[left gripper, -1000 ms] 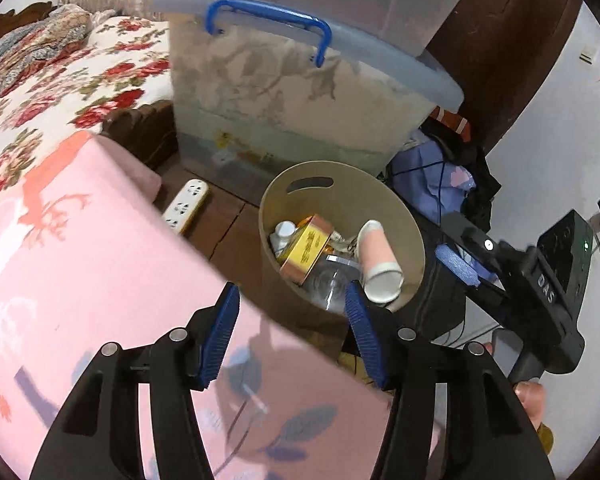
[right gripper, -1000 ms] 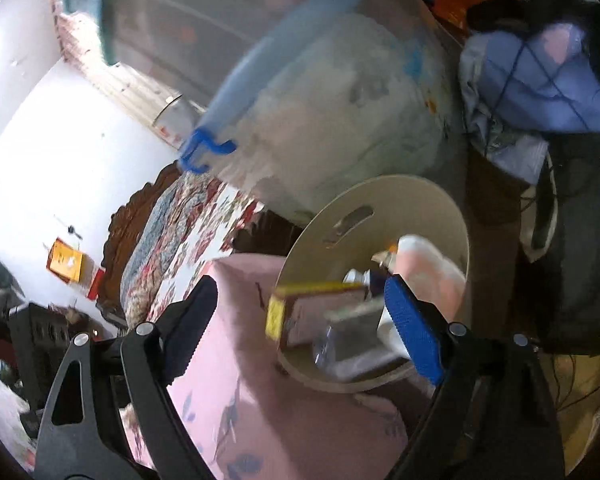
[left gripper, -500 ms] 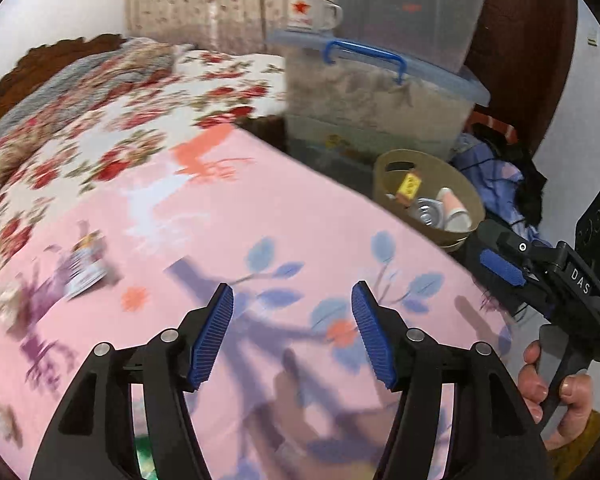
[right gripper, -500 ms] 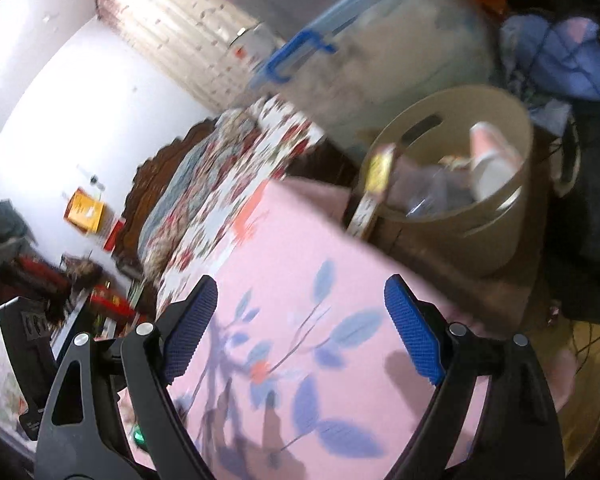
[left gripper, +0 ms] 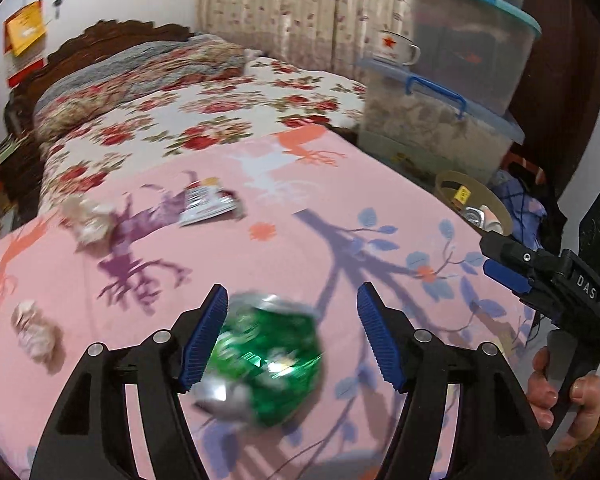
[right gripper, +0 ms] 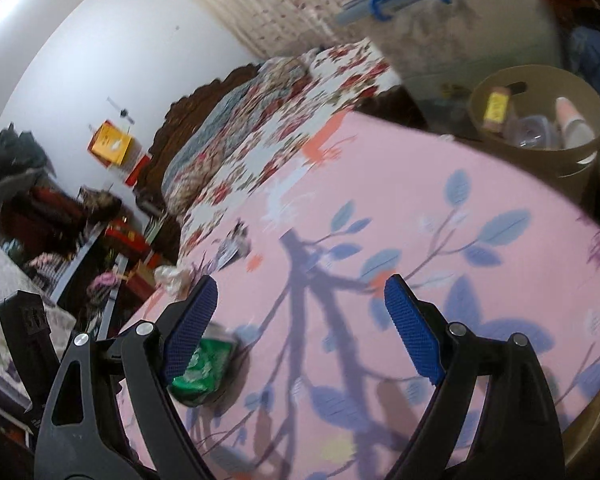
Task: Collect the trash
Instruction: 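Move both open tools back over the bed, then grasp the crumpled white-red paper with the left tool while the right tool moves toward the snack packet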
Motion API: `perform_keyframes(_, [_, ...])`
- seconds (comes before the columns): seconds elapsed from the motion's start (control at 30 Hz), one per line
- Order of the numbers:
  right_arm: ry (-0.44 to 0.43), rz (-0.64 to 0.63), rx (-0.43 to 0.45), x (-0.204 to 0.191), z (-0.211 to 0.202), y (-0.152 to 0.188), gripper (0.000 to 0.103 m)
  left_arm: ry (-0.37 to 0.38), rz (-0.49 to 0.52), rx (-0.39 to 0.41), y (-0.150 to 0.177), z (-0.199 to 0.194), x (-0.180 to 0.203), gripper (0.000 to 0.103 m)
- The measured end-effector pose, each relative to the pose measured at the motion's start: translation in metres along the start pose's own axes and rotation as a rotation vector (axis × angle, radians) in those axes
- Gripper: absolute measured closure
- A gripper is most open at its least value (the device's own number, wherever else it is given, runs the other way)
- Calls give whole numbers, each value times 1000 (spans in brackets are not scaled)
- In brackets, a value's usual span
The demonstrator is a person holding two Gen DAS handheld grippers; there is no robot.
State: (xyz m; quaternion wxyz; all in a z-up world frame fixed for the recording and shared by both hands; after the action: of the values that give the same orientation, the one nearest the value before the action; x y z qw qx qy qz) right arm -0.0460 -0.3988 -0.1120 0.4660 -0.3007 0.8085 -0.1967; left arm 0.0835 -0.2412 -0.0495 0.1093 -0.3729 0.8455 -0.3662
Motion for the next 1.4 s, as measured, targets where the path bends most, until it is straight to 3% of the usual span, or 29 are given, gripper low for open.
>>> perform_keyframes(0.47, [-21,-110,-139,-64,38,52,17,-69,-179,-20,58,-28,-95,38])
perform_keyframes(0.77, [-19,-201,-143,-94,37,65,17,-144,-267,-24,89,-38,-142,38])
perform_keyframes(1.4, [-46,-374,-182,-152,56,94,17,-259,-325,-18,110,-50,-190,37])
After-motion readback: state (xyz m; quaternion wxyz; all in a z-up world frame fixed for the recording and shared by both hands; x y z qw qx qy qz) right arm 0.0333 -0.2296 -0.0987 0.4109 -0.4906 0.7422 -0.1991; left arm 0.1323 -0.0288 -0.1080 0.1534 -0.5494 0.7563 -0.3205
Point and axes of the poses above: each gripper's, at about its wrist camera, not at the fingertips, and z roughly the way its jaws point, x to its right, y to its underside, the point moved 7 cm from there along z, roughly the way its jaws point, and after that the axes turned 1 degree about x, right-handed, at the moved point
